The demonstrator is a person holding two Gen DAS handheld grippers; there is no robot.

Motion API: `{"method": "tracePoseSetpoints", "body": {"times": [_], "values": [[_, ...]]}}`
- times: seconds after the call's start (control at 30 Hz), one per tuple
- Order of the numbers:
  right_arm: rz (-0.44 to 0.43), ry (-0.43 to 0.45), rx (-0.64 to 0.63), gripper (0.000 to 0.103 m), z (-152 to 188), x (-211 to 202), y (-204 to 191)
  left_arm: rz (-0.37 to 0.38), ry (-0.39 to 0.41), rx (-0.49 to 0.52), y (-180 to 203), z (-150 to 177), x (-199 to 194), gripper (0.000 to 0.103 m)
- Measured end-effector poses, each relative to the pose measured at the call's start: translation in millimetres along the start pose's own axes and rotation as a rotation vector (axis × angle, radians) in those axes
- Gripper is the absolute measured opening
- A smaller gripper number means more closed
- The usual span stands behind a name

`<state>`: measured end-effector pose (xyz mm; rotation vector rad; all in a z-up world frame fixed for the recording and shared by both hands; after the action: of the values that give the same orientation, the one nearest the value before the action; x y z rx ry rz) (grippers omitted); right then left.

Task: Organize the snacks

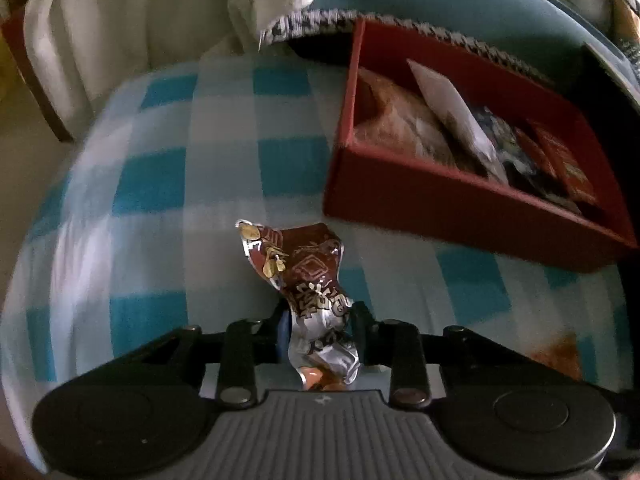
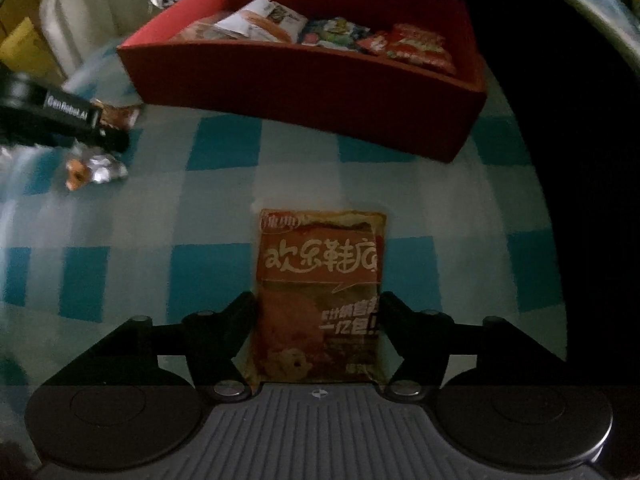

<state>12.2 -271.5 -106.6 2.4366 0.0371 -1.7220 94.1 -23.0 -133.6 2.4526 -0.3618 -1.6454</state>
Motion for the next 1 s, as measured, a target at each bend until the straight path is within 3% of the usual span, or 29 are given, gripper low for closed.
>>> {"method": "tracePoseSetpoints", "body": {"times": [0.2, 0.6, 1.0], "values": [[-0.066, 0.058, 0.038, 0.072, -12, -21, -5, 0.049, 0.032, 0.019, 9, -1, -25, 0.021], [-0.096, 0.212, 0.154, 0.072, -52, -57, 16, 0.112, 0.104, 0.114, 45, -11, -50, 0.021], [-0.08, 0.304, 0.204, 0.072, -86, -72, 36, 0.1, 0.198, 0.195, 68, -34, -67, 0.021]]}}
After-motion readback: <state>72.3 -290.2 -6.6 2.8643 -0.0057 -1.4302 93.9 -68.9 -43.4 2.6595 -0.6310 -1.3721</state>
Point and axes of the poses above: each gripper's, at about its wrist camera, not at the fingertips, and x roughly the way its jaws point, y to its right, z to its underside, the point moved 10 cm from there along x, roughly the way its jaws point, and after that the axes turned 8 degrees about z, right-handed, at the moved point
